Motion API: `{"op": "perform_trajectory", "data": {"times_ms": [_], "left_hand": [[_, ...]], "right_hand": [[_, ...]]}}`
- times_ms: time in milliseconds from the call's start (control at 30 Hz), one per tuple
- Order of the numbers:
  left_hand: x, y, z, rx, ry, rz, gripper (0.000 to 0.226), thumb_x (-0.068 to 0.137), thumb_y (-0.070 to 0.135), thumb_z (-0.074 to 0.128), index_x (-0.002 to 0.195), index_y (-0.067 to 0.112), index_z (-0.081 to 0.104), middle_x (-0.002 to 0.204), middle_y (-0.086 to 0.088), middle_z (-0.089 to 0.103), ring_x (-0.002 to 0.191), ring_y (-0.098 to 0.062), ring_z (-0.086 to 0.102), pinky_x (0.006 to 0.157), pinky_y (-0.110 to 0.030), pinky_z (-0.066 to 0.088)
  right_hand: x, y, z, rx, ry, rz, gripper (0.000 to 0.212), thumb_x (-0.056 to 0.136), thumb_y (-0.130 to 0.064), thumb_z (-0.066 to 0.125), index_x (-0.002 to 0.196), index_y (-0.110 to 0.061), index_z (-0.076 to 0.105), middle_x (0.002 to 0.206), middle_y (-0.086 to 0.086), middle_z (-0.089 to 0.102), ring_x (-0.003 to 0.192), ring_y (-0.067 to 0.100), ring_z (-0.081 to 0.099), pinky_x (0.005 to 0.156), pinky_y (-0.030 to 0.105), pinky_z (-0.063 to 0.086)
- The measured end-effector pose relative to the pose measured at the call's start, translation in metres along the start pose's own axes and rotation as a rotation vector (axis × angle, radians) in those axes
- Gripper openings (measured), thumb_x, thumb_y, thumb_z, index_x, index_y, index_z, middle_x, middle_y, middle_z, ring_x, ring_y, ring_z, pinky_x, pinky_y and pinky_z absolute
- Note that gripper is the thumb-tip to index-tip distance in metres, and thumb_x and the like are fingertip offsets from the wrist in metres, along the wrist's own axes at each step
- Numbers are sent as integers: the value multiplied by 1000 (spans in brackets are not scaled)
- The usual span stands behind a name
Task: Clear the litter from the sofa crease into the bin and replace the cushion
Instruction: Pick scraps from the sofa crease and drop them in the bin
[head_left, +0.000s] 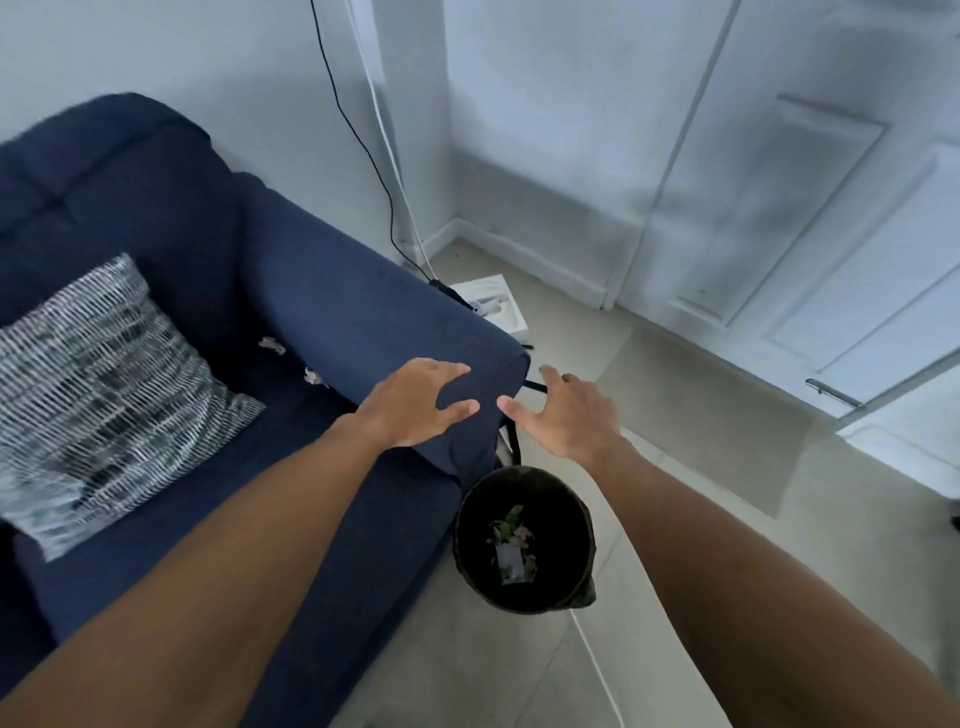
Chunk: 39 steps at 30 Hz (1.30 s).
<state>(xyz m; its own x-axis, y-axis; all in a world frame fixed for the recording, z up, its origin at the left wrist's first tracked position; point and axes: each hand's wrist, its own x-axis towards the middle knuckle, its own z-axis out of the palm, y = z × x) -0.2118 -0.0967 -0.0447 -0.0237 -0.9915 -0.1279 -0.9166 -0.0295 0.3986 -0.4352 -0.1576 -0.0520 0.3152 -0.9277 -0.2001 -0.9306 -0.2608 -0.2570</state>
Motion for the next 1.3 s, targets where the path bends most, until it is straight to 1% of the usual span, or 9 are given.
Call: {"op": "perform_trajectory", "data": {"times_ms": [233,333,400,533,600,767,933,1200,1300], "left_hand": [[-34,-36,-75,15,109,-74,68,91,67,49,149,34,38,154,8,42,144,-14,30,113,-49,35],[-52,-59,-100,24,169,-111,68,91,66,50,149,32,39,153,8,43,144,-13,31,113,-43,33],[-68,-76,-115,16,209,-150,68,90,67,50,148,33,40,152,9,44,143,-12,32,112,-40,33],[-104,-115,-139,18,235,-236,70,89,68,49,148,30,41,146,7,50,138,-14,38,113,-41,37],[-123,-137,-150,43,267,-281,69,89,66,50,147,29,42,145,5,52,138,-16,40,111,-37,35],[-164,-177,-166,61,294,-403,70,89,67,49,148,30,41,151,1,47,142,-19,36,114,-42,30],[-184,-196,-165,60,303,-443,70,91,67,48,150,29,39,152,-1,46,142,-21,37,116,-44,31],[-184,-211,-153,45,279,-491,74,90,71,44,151,31,36,156,1,41,145,-21,33,117,-51,31],[-176,-220,-149,33,283,-486,72,91,69,45,151,29,37,156,1,42,145,-20,32,118,-48,28]], "right_hand": [[15,-71,-43,-46,41,-118,94,73,-90,24,138,-25,40,128,5,57,114,32,53,90,48,44],[22,-108,-52,-47,51,-177,97,72,-91,22,142,-26,35,131,4,56,115,32,52,89,48,45],[25,-135,-53,-25,46,-219,98,72,-91,24,145,-26,32,137,4,52,120,33,50,92,49,44],[27,-192,-48,-19,55,-316,101,73,-91,24,147,-23,29,143,7,48,127,37,44,99,53,39],[27,-220,-43,-21,54,-368,101,73,-90,23,148,-24,28,143,6,48,127,36,43,98,54,37],[29,-276,-27,-30,29,-471,99,72,-91,21,147,-25,29,139,5,50,123,35,45,94,53,37],[30,-303,-10,-57,-5,-541,97,74,-89,23,146,-24,30,140,6,49,123,35,45,94,53,37],[43,-313,2,-73,-38,-555,93,77,-87,27,145,-24,32,139,7,50,122,35,46,94,53,37],[51,-314,8,-75,-51,-554,92,78,-87,28,145,-23,32,137,6,51,122,35,46,93,53,38]]}}
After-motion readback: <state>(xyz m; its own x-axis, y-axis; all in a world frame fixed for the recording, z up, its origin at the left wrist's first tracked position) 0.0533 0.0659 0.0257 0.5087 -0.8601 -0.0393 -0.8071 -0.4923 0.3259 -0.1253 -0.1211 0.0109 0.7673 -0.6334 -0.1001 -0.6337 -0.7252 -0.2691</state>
